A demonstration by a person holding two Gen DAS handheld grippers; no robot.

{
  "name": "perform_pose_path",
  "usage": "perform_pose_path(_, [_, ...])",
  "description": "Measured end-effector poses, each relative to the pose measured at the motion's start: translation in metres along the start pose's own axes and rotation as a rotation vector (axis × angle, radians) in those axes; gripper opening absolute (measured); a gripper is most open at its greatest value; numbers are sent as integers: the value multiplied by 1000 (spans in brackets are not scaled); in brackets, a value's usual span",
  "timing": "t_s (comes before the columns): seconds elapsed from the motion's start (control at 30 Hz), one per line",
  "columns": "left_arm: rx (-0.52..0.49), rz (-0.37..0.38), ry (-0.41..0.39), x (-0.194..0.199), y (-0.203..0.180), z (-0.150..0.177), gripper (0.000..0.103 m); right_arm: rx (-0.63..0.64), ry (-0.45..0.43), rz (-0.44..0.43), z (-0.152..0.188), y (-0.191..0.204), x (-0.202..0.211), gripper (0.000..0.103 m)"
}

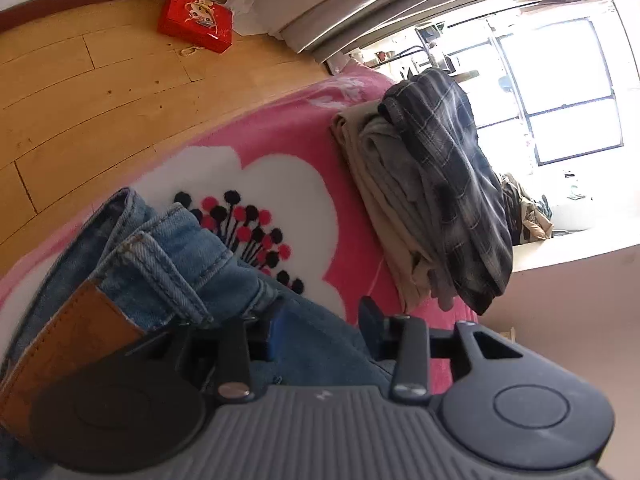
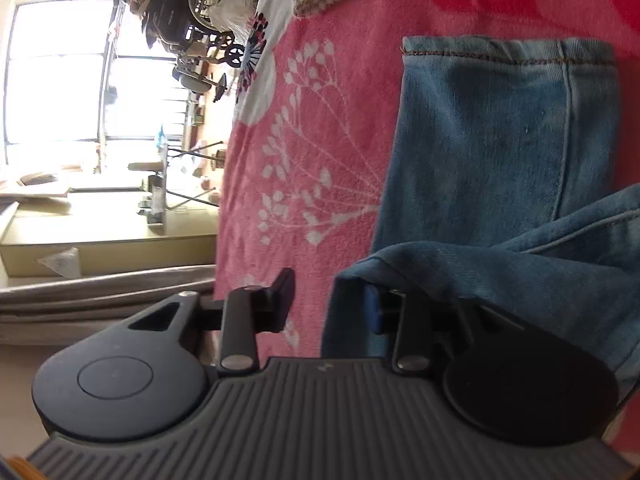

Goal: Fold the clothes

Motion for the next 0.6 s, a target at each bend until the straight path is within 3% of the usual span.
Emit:
perform_pose_path(0.13, [-15,23,-57,11,-10,-7,59,83,-22,-85,9,17,22,57])
perform_pose_path(0.23, [1,27,-102,22,-15,-18,59,121,-75,-162,10,26,46,61])
perform_pose_path(0.33, [-14,3,-100,35,-21,-16,60,113,-105,-210,12,25,70,63])
perform_pose_path(0.43, [-77,-62,-48,56,-25,11,69,112,-51,-210,31,18,83,67])
perform_pose_path(0.6, [-202,-121,35,96,-28,73,82,136,127,-143,101,-11,84,72])
Point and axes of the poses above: each gripper's, at about its wrist camera, not at the fingertips, and x roughly against the way its jaws point, y to its left, z to its underside, the point moved 9 cm from there along -x, roughly the way its jaws point, and after that the axes turned 5 degrees about y, right-handed, at the moved point
